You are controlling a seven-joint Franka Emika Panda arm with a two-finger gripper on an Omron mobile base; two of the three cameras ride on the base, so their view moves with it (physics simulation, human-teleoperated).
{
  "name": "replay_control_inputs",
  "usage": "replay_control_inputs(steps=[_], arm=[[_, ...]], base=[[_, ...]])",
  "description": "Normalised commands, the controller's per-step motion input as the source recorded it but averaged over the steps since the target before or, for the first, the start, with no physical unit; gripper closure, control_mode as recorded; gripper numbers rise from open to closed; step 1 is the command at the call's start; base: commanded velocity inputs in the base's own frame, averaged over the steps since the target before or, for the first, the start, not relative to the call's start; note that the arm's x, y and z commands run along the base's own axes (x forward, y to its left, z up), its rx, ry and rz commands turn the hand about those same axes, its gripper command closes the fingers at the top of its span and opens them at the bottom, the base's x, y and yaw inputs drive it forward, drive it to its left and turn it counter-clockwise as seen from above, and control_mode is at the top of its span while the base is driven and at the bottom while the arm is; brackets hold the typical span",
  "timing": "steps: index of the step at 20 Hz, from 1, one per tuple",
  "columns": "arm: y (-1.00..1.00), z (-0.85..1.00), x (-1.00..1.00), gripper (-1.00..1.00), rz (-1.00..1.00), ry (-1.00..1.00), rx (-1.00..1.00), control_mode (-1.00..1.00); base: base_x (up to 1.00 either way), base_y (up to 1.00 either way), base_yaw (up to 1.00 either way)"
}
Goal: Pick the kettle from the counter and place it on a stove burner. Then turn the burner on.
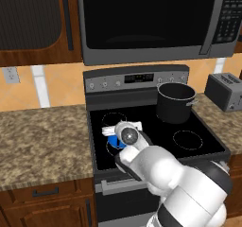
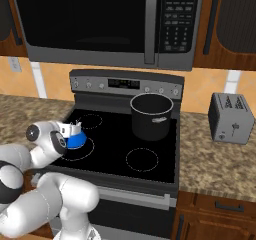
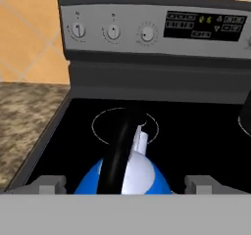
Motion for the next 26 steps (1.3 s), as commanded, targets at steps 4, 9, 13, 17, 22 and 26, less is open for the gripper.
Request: replay_control_inputs(steps=[4,9,13,17,22,26], arm=[[0.08,0.61,-0.21,-1.0,-0.01,0.05,0.0,-1.0],[0.36,0.97,0.21,-1.0,-0.09,0.05,0.0,-1.0],[0.16,0.52,1.0,-1.0,-0.13,0.1,0.0,-1.0],[0.01,0.24,0.99,-1.0,-0.01,0.11,0.0,-1.0],[-0.52,-0.04,0.46,-1.0,0.04,-0.01,0.0,-1.0],[-0.04,-0.19,0.47,-1.0,0.08,-0.18,0.03,-1.0]], base=[[0.0,0.0,0.0],[0.0,0.0,0.0],[0.0,0.0,0.0],[0.0,0.0,0.0],[0.0,0.0,0.0],[0.0,0.0,0.0]])
